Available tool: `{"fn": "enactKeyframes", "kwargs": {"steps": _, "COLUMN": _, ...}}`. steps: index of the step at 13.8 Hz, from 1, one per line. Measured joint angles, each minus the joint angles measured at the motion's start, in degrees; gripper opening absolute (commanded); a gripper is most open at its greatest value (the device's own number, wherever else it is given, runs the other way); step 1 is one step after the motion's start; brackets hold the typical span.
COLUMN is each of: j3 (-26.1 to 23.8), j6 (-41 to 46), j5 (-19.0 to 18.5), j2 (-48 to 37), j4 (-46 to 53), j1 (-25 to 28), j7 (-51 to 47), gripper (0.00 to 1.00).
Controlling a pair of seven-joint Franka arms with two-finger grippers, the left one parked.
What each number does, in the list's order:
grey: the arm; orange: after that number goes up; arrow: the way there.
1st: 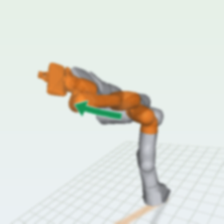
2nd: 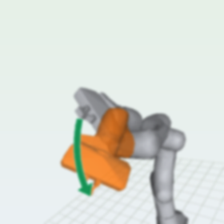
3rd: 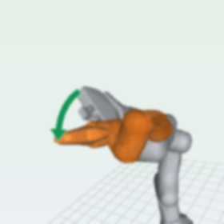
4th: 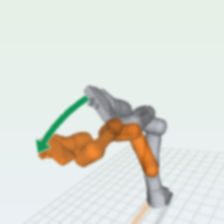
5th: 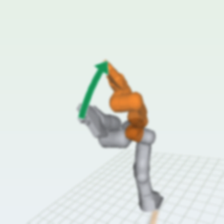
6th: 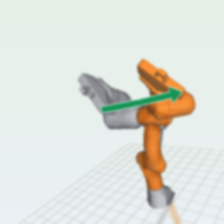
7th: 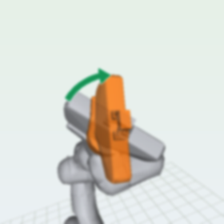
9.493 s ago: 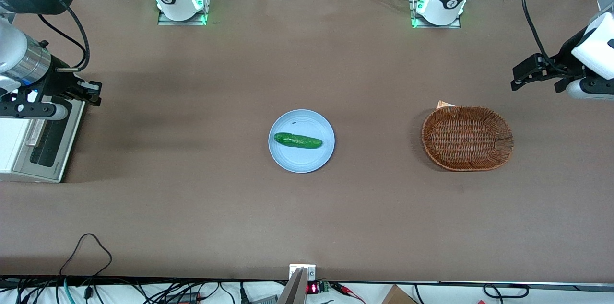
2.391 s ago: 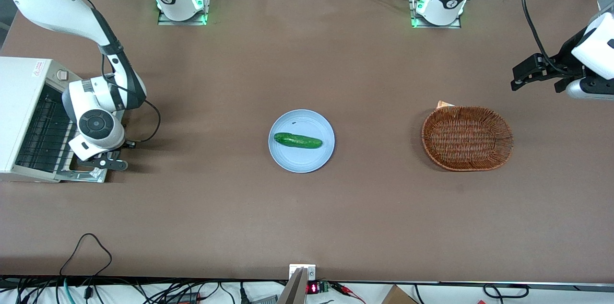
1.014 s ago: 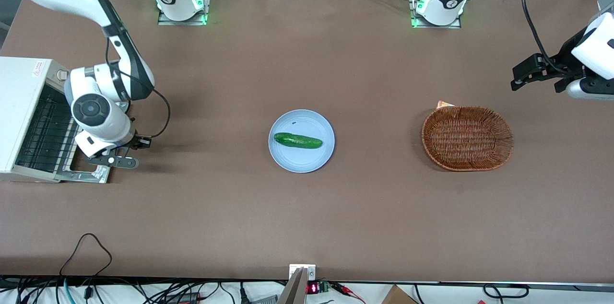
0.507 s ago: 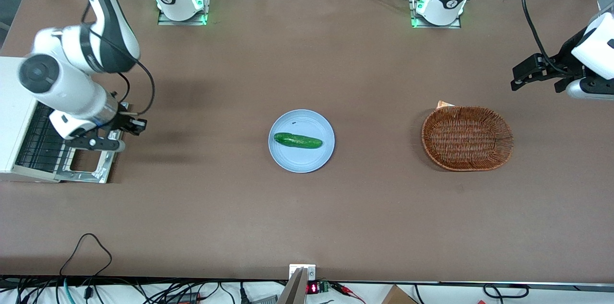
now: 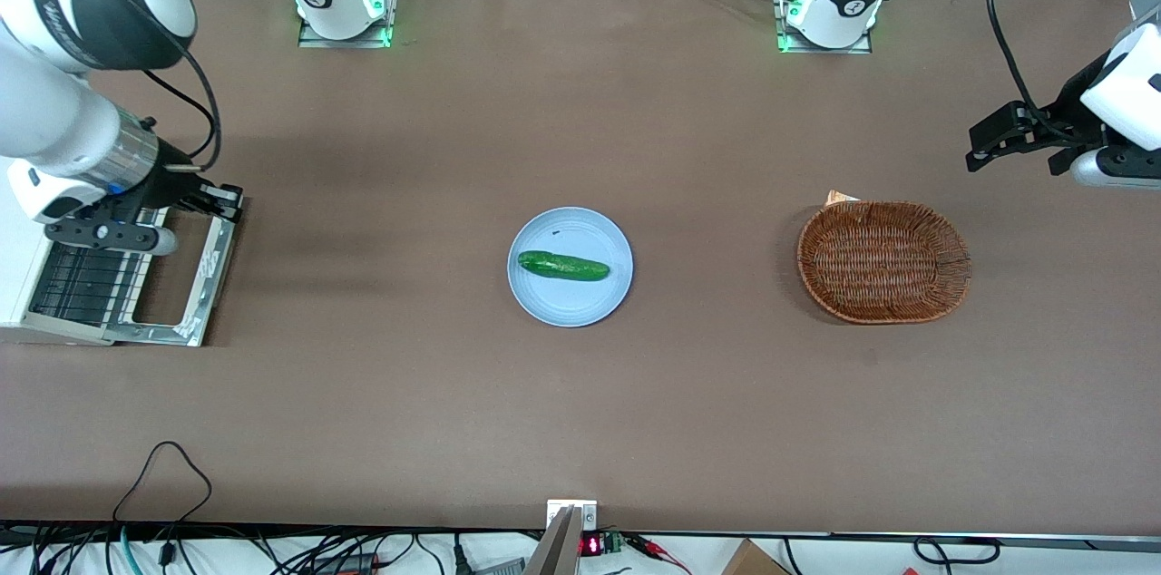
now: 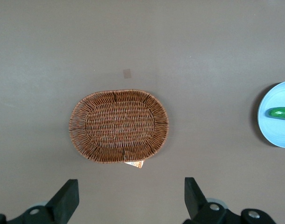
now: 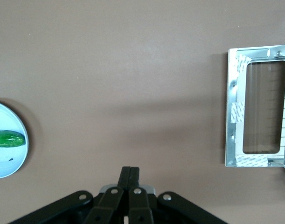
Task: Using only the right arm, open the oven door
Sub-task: 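Lift the right gripper away from the open oven door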
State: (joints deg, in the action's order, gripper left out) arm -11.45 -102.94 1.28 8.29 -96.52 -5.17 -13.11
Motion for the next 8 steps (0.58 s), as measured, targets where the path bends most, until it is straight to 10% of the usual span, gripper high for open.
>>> {"fn": "enactKeyframes", "kwargs": {"steps": 8, "j3": 1.0, "j6": 10.1, "j5": 0.1, "j2": 0.3, "j4": 7.7, "j1": 0.0, "j7": 0.0, "gripper": 0.07}}
